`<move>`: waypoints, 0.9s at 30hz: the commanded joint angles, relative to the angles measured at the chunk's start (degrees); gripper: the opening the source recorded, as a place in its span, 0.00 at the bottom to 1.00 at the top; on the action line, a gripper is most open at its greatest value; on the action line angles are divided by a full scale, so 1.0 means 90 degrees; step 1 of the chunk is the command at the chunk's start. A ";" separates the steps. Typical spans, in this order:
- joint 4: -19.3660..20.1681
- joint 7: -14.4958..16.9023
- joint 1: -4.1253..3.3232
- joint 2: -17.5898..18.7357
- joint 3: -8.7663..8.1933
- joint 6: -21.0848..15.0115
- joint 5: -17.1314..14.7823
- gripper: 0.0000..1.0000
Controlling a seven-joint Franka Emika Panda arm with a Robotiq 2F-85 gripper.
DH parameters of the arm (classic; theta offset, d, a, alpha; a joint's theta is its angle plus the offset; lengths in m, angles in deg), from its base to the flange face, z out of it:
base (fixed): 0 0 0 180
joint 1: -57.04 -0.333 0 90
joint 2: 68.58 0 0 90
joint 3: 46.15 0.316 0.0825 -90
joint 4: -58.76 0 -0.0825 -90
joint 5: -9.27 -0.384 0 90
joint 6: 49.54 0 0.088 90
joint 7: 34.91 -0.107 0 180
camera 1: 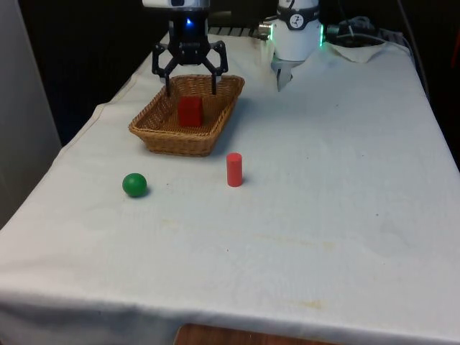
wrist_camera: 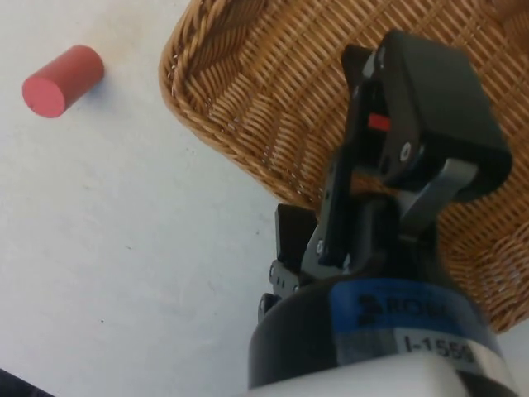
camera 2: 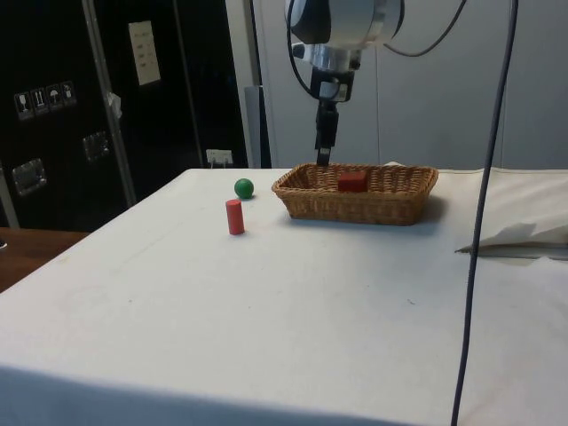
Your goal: Pick up the object to the left of the cylinder and place it into the basket.
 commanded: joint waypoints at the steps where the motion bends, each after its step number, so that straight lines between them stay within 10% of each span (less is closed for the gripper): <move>1: 0.0025 0.0045 -0.0038 -0.0032 -0.0013 -0.0013 0.0051 1.00; 18: 0.0006 0.0535 -0.0102 -0.0153 0.0108 0.0051 0.0000 1.00; 27: 0.0095 0.0255 -0.0286 -0.0312 0.0337 -0.0159 0.0095 1.00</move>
